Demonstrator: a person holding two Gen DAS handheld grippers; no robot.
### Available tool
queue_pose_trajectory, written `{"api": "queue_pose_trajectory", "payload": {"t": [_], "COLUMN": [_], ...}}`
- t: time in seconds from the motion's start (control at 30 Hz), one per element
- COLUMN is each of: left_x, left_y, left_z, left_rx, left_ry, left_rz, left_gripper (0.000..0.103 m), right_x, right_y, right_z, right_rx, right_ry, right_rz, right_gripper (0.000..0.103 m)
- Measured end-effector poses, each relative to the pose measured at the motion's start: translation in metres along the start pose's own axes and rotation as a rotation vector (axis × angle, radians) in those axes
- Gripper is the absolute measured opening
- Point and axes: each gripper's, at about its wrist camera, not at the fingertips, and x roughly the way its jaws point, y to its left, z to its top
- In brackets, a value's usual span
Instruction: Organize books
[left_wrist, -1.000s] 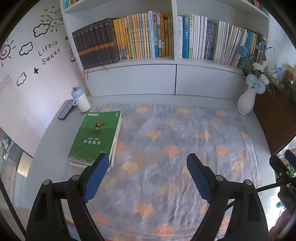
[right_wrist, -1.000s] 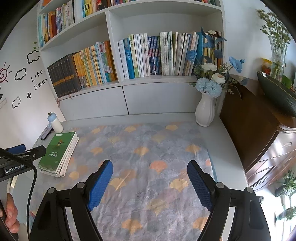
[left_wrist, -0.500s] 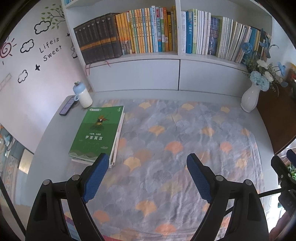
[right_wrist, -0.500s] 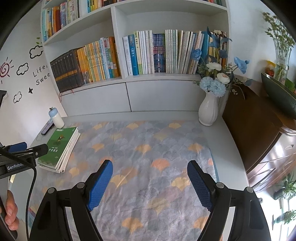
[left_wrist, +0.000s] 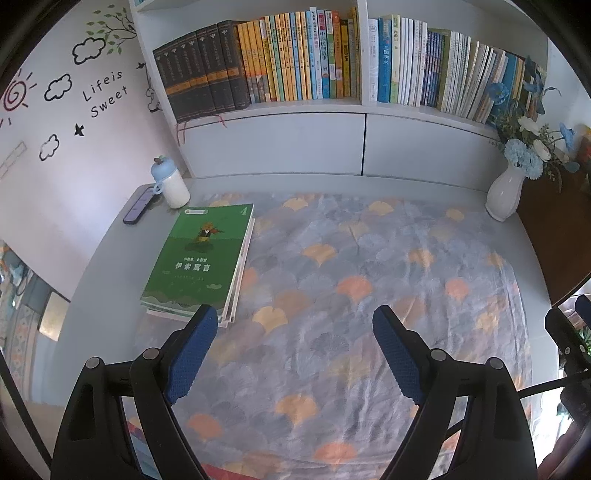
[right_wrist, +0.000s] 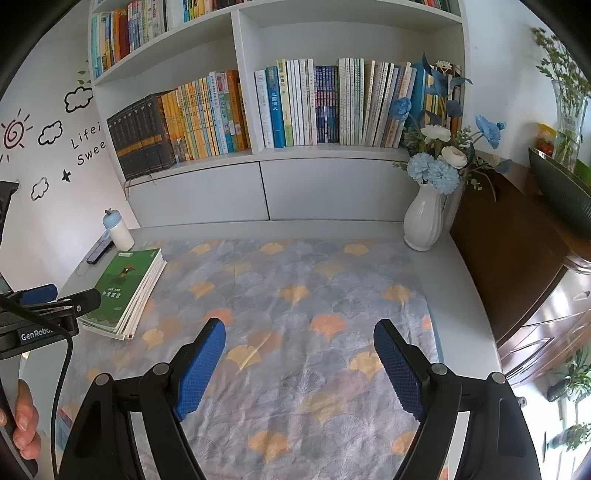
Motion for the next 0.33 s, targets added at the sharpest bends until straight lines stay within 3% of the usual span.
{"api": "queue_pose_trajectory", "payload": {"t": [0.1, 0.2, 0.33], "left_x": [0.002, 0.01, 0.022], "left_y": [0.001, 0.002, 0.005], "left_z": [-0.002, -0.004, -0.015], "left_rx": [0.0, 0.006, 0.024], "left_ry": [0.006, 0.023, -0.011], "left_rz": [-0.003, 0.021, 0.032], "left_gripper": [0.085, 0.103, 0.102], "right_x": [-0.001, -0.002, 0.004], "right_y": [0.001, 0.002, 0.006], "right_z": [-0.002, -0.004, -0.013], "right_rx": [0.0, 0.003, 0.0], "right_ry": [0.002, 0.003, 0.002], "right_rz": [-0.001, -0.001, -0.005], "right_gripper": [0.081, 0.081, 0.081]}}
